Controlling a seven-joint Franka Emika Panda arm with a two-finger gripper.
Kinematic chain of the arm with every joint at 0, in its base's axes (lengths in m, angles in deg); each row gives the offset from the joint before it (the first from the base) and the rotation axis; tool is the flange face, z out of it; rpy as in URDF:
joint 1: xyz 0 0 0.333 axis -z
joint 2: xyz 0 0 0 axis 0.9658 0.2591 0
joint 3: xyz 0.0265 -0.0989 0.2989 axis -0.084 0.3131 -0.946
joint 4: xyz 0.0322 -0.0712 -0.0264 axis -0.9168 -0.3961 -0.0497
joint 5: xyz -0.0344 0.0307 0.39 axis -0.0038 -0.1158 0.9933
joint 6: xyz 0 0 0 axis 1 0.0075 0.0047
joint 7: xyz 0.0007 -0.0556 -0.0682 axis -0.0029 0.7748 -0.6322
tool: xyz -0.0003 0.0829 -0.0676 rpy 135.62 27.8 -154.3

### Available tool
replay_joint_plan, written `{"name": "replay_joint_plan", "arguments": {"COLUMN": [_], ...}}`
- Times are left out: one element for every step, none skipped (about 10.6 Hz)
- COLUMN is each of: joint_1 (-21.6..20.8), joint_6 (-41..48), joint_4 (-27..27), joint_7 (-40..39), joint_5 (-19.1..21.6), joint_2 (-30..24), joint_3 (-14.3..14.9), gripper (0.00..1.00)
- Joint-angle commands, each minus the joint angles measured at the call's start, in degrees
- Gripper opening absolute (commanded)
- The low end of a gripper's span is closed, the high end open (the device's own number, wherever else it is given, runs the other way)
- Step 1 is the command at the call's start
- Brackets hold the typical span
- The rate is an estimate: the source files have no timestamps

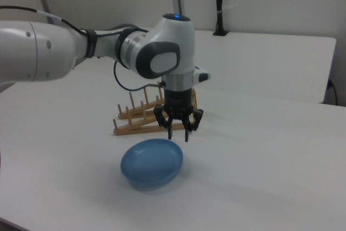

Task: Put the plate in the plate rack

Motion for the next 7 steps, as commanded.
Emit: {"name": "replay_joint_plan", "arguments": {"joint_1": [0.95, 1.12, 1.12, 1.12, 1.12, 0.95, 0.95], "joint_6": [0.26, 0.17, 0.17, 0.0, -1.13, -2.97, -3.34], "joint_4": [-0.41, -0.41, -0.58, -0.58, -1.02, -2.24, -2.69], "joint_7": [-1.34, -1.34, -1.43, -1.43, -1.34, -1.25, -1.25], "joint_5": [1.24, 1.24, 1.24, 1.24, 1.24, 1.33, 1.33], "joint_2": [3.36, 4.34, 4.52, 5.39, 6.36, 7.06, 7.25], "joint_3": [0.72, 0.72, 0.72, 0.72, 0.54, 0.45, 0.36], "gripper": [0.99, 0.96, 0.93, 0.89, 0.83, 0.78, 0.69]}}
